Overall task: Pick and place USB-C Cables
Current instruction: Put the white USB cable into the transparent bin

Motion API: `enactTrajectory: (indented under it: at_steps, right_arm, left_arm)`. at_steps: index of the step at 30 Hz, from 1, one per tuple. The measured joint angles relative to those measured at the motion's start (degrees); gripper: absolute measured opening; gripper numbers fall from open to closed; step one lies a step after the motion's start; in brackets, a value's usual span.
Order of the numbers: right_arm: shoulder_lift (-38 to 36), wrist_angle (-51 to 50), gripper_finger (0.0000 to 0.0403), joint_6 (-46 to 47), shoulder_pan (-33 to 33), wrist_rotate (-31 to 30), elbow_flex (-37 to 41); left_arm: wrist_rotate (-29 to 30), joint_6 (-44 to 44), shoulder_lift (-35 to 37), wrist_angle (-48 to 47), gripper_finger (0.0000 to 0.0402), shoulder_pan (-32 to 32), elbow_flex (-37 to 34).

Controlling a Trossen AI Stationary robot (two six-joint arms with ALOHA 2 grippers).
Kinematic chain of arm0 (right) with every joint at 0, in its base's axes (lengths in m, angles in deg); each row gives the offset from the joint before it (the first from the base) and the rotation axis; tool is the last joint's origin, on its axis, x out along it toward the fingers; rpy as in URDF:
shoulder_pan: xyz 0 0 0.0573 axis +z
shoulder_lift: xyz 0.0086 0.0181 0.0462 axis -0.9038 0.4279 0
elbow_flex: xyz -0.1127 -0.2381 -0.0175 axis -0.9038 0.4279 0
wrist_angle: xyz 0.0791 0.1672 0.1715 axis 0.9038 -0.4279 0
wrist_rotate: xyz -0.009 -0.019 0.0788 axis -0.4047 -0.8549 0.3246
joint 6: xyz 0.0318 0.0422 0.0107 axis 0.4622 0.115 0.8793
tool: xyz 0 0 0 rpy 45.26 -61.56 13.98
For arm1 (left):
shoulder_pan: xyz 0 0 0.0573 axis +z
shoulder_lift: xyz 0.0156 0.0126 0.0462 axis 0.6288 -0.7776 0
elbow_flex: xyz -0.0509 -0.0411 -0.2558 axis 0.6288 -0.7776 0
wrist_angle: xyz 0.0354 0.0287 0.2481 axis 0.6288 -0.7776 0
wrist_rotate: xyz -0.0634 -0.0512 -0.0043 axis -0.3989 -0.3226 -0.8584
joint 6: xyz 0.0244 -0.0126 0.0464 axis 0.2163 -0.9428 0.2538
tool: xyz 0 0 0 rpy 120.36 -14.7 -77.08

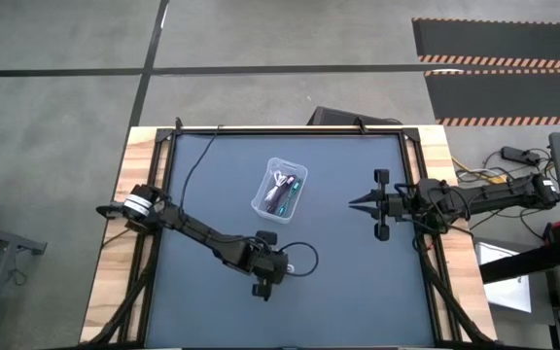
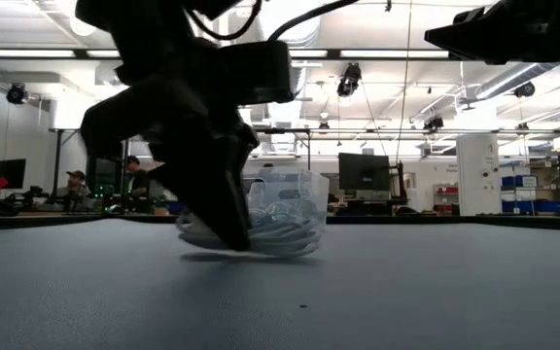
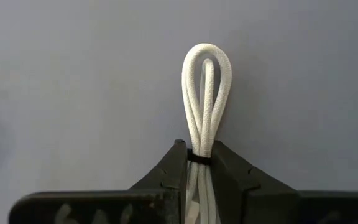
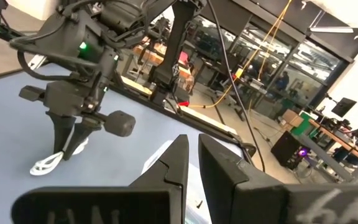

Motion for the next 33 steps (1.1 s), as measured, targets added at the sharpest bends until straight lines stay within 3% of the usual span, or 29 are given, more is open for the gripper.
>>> enactTrajectory:
  at_steps: [8, 19, 27, 33]
  right_arm:
    - [-1.54, -2.07, 0.0027, -0.52, 0.00, 0.04, 0.06]
    - [-7.83, -5.53, 0.0027, 0.17, 0.00, 0.23, 0.77]
    - [-10.18, -5.86, 0.0027, -0.26, 0.00, 0.28, 1.92]
    - [-11.50, -5.99, 0.0027, -0.38, 0.00, 0.26, 1.95]
  left_arm:
    - [-0.05, 0.00, 0.42, -0.38, 0.0032, 1.59, 1.91]
    - [0.00, 0.07, 2.96, -12.87, 0.0039, 2.61, 9.70]
    - [2.06, -0.12, 6.66, -14.68, 0.0041, 7.19, 13.49]
    - [4.56, -4.97, 9.51, -15.64, 0.0042, 12.69, 14.95]
